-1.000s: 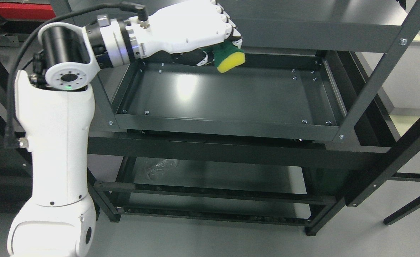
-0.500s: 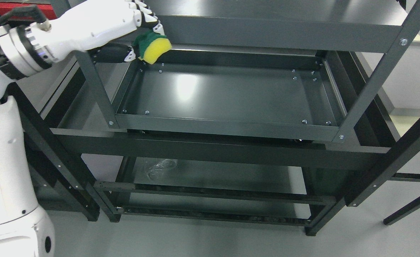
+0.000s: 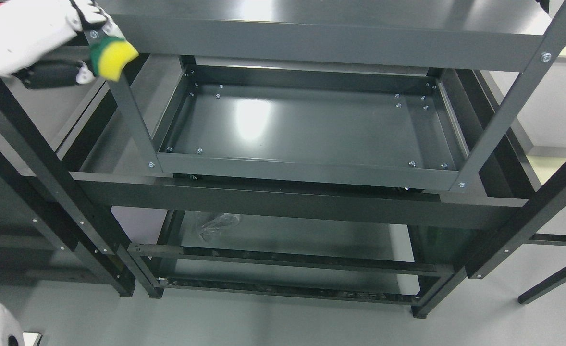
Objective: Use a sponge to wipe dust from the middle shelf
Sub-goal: 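Wipe the sponge along the shelf surface, sweeping toward the left arm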
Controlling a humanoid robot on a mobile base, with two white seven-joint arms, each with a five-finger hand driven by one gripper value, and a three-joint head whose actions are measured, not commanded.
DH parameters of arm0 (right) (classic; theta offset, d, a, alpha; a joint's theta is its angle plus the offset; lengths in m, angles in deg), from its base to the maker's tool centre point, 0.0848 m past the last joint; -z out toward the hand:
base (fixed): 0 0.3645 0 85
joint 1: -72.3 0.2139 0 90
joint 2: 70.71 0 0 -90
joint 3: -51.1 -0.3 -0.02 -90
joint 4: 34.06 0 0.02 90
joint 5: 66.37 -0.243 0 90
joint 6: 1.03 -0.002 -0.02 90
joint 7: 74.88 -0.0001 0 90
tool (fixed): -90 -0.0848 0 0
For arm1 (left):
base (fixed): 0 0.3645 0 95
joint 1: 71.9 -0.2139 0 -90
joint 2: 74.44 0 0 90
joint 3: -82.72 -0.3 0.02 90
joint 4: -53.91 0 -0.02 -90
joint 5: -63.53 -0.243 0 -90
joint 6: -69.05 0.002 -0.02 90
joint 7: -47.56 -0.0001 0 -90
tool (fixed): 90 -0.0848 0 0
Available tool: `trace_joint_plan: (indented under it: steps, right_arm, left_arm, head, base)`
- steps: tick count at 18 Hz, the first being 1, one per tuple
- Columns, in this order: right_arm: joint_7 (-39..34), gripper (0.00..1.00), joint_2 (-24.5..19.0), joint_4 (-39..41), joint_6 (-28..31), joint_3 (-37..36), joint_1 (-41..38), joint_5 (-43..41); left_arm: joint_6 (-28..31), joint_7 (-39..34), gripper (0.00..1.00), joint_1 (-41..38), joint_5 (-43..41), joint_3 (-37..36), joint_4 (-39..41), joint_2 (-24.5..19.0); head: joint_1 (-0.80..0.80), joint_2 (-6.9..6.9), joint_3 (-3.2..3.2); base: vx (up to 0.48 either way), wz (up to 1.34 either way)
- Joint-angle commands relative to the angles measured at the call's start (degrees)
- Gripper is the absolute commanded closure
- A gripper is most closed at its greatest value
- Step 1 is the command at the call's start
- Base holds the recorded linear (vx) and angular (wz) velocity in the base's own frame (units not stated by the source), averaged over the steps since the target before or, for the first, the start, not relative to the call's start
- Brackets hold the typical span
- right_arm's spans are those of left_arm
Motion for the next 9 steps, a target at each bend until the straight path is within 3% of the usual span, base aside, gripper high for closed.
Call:
trace_joint_plan:
  steps: [1, 3, 4, 5, 6, 9]
  right_arm:
    - [0.05, 0.00, 1.00, 1.00, 0.05, 0.00, 0.00, 0.00]
    - [0.05, 0.00, 1.00, 1.00, 0.05, 0.00, 0.00, 0.00]
    - [0.05, 0.00, 1.00, 1.00, 0.05, 0.00, 0.00, 0.00]
    - [0.05, 0.00, 1.00, 1.00, 0.05, 0.00, 0.00, 0.00]
    - [0.05, 0.00, 1.00, 1.00, 0.05, 0.00, -0.09, 0.00]
    - [0.05, 0.00, 1.00, 1.00, 0.05, 0.00, 0.00, 0.00]
  left_arm:
    - [0.02, -0.82, 1.00, 11.19, 0.98, -5.36, -0.57, 9.79]
    - [0.02, -0.91, 1.00, 11.65, -5.41, -8.02, -0.74, 19.73]
    - [0.02, -1.00, 1.00, 11.21, -9.80, -8.81, -0.74, 22.04]
    - [0.02, -3.00, 1.00, 10.25, -14.45, -13.60, -1.35, 22.04]
    - [0.02, -10.33, 1.00, 9.90, -17.98, -20.35, -2.84, 22.04]
    - [0.02, -29.94, 1.00, 9.89, -31.78, -30.93, -3.73, 22.04]
  head:
    - [0.00, 0.00, 0.00]
    - [0.00, 0.00, 0.00]
    - [0.00, 0.00, 0.00]
    - [0.00, 0.00, 0.00]
    - [0.00, 0.00, 0.00]
    - [0.00, 0.00, 0.00]
  base:
    - [-0.002, 0.01]
    - [-0.003, 0.04]
    - [-0.006, 0.03]
    - [-0.006, 0.03]
    - [0.000, 0.00]
    - [0.000, 0.00]
